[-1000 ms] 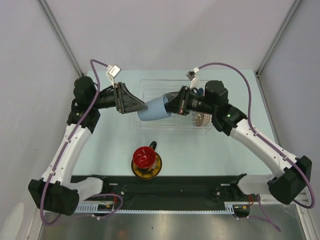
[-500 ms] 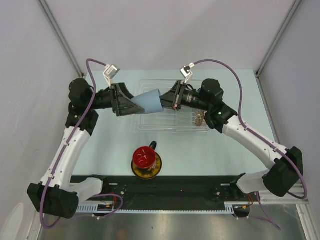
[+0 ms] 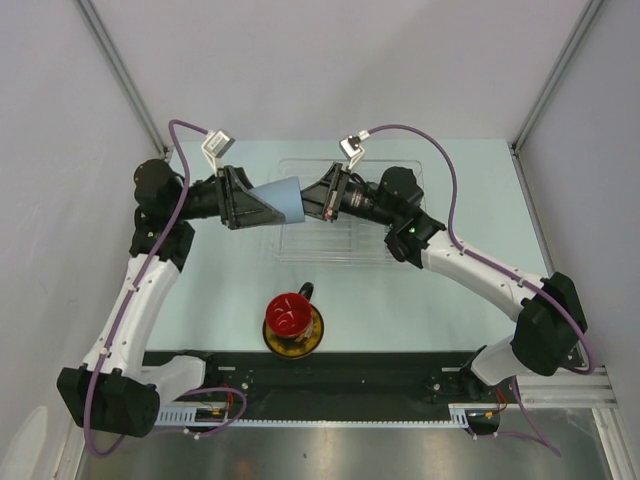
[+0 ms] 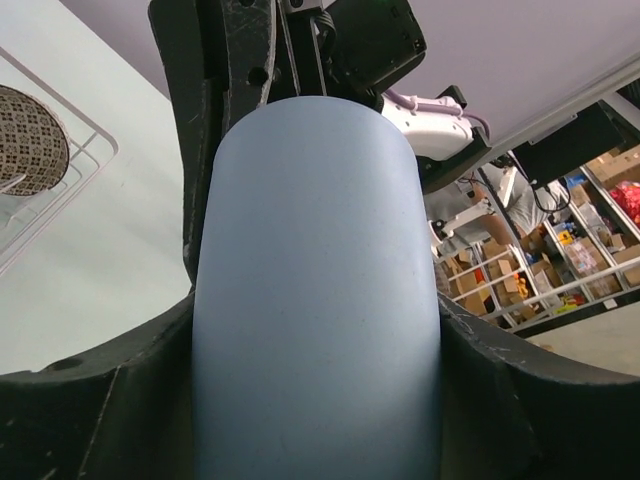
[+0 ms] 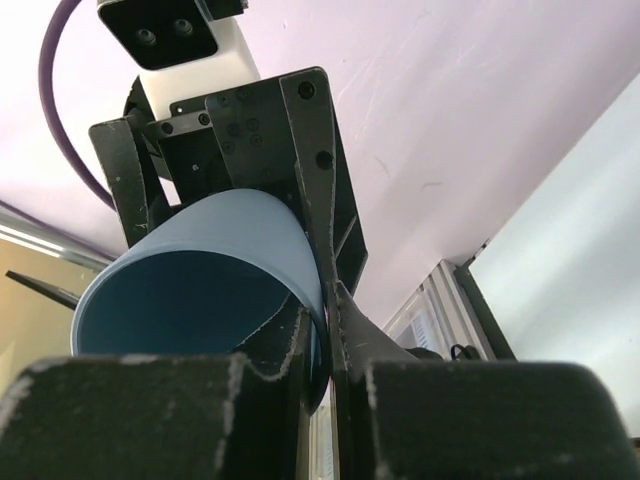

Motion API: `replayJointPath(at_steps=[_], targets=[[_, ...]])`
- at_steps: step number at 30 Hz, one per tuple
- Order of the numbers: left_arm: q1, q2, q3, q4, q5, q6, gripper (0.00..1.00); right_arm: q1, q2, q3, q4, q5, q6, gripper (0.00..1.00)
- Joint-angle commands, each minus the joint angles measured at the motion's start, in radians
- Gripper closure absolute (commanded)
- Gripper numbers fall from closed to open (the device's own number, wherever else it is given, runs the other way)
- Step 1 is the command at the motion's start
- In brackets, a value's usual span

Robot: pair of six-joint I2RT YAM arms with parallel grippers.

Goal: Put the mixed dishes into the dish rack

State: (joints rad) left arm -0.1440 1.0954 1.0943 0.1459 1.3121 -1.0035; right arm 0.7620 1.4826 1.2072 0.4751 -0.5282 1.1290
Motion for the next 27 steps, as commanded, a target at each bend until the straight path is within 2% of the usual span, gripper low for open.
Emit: replayJointPath(at_steps=[1, 3, 4, 5, 6, 7, 8, 9, 11, 12, 14, 15, 16, 17, 18, 19, 23, 27], targets=[[0.009, -0.016, 0.041, -0.044, 0.009, 0.075, 1.0, 0.002, -0.015, -0.006, -0.089, 0.033, -0.034, 0.82], [0.024, -0.006, 0.075, -0.092, 0.007, 0.115, 1.0, -0.009, -0.027, -0.006, -0.166, 0.042, -0.067, 0.68], [0.032, 0.004, 0.087, -0.113, 0.006, 0.132, 1.0, -0.027, -0.039, -0.008, -0.266, 0.048, -0.11, 0.56], [0.04, 0.011, 0.119, -0.138, 0.004, 0.187, 1.0, -0.038, -0.05, -0.008, -0.318, 0.056, -0.141, 0.51], [0.062, 0.018, 0.142, -0.251, 0.004, 0.233, 1.0, -0.052, -0.079, -0.008, -0.376, 0.075, -0.165, 0.47], [0.078, 0.05, 0.171, -0.334, -0.005, 0.299, 1.0, -0.07, -0.093, -0.008, -0.508, 0.088, -0.193, 0.4], [0.095, 0.073, 0.256, -0.447, -0.029, 0.488, 1.0, -0.102, -0.111, -0.008, -0.565, 0.102, -0.257, 0.39], [0.121, 0.108, 0.312, -0.69, -0.103, 0.597, 1.0, -0.121, -0.152, -0.008, -0.625, 0.144, -0.287, 0.38], [0.118, 0.205, 0.469, -0.904, -0.265, 0.874, 1.0, -0.168, -0.192, -0.009, -0.785, 0.197, -0.369, 0.35], [0.1, 0.225, 0.487, -0.952, -0.431, 0.91, 1.0, -0.18, -0.215, -0.009, -0.826, 0.251, -0.394, 0.35], [0.063, 0.288, 0.53, -0.982, -0.578, 0.997, 1.0, -0.21, -0.292, -0.012, -0.903, 0.321, -0.423, 0.35], [0.003, 0.311, 0.547, -1.008, -0.668, 1.028, 1.0, -0.216, -0.318, -0.015, -0.912, 0.342, -0.445, 0.35], [-0.038, 0.342, 0.571, -1.023, -0.838, 1.058, 1.0, -0.219, -0.373, -0.017, -0.921, 0.364, -0.452, 0.35], [-0.076, 0.366, 0.611, -1.034, -0.932, 1.101, 1.0, -0.219, -0.395, -0.017, -0.922, 0.384, -0.457, 0.35], [-0.141, 0.427, 0.631, -1.052, -1.003, 1.112, 1.0, -0.22, -0.419, -0.017, -0.923, 0.419, -0.466, 0.35], [-0.156, 0.455, 0.669, -1.059, -1.058, 1.118, 1.0, -0.219, -0.438, -0.018, -0.928, 0.434, -0.468, 0.36], [-0.19, 0.583, 0.731, -1.057, -1.103, 1.118, 1.0, -0.221, -0.522, -0.024, -0.955, 0.503, -0.477, 0.36], [-0.19, 0.63, 0.676, -0.941, -1.122, 1.129, 1.0, -0.221, -0.585, -0.054, -0.98, 0.527, -0.479, 0.37]])
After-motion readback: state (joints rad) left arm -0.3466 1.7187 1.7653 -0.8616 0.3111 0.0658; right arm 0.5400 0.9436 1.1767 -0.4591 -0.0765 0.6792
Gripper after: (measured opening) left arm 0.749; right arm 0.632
